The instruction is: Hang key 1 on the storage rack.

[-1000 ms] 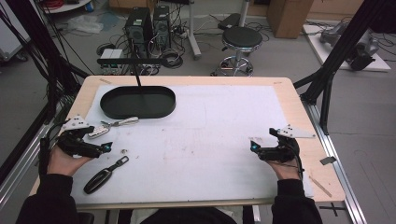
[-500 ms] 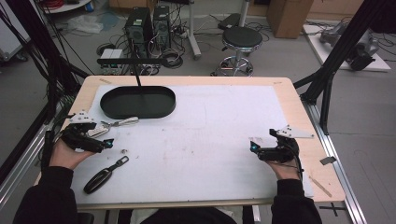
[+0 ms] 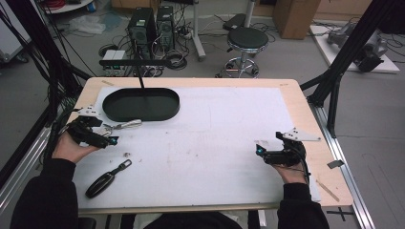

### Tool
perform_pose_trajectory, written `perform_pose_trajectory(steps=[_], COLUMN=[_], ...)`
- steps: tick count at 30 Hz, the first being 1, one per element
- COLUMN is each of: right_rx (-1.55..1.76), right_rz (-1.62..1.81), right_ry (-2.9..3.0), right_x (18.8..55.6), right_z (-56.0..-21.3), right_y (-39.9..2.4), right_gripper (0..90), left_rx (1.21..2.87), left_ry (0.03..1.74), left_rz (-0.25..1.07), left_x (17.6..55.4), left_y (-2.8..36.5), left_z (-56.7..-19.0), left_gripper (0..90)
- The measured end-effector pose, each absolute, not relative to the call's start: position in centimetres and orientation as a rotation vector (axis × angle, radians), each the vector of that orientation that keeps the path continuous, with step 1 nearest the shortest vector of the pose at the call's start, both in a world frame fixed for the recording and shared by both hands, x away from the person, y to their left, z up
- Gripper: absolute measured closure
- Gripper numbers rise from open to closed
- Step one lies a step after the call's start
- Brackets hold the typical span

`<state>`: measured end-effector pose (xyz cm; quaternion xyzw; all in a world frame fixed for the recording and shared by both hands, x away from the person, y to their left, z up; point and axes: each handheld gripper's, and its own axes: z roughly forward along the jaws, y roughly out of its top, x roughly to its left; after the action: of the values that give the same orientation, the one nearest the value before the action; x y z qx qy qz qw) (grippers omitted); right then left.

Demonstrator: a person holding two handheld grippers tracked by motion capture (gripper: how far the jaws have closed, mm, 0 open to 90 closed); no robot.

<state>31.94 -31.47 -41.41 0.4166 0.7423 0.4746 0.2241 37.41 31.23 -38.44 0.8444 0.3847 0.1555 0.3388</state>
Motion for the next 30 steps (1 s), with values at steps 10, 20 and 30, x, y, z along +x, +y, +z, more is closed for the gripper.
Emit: perform_pose_trajectory(steps=[10, 20, 30], right_rx=[1.159, 1.151, 1.165], right_rz=[1.306, 1.298, 1.282], right_ry=[2.043, 2.050, 2.046], right_x=[31.9, 32.0, 31.8], right_z=[-41.4, -41.5, -41.6], right_y=[-31.5, -31.4, -31.7], right_gripper=[0.7, 0.7, 0.7], left_rx=[2.291, 2.392, 2.476], left_ry=[0.965, 0.921, 0.891], left_rz=[0.392, 0.369, 0.286], left_x=[39.5, 41.2, 42.9], left_y=[30.6, 29.3, 28.0], left_z=[-38.2, -37.9, -39.0], left_gripper=[8.1, 8.1, 10.2])
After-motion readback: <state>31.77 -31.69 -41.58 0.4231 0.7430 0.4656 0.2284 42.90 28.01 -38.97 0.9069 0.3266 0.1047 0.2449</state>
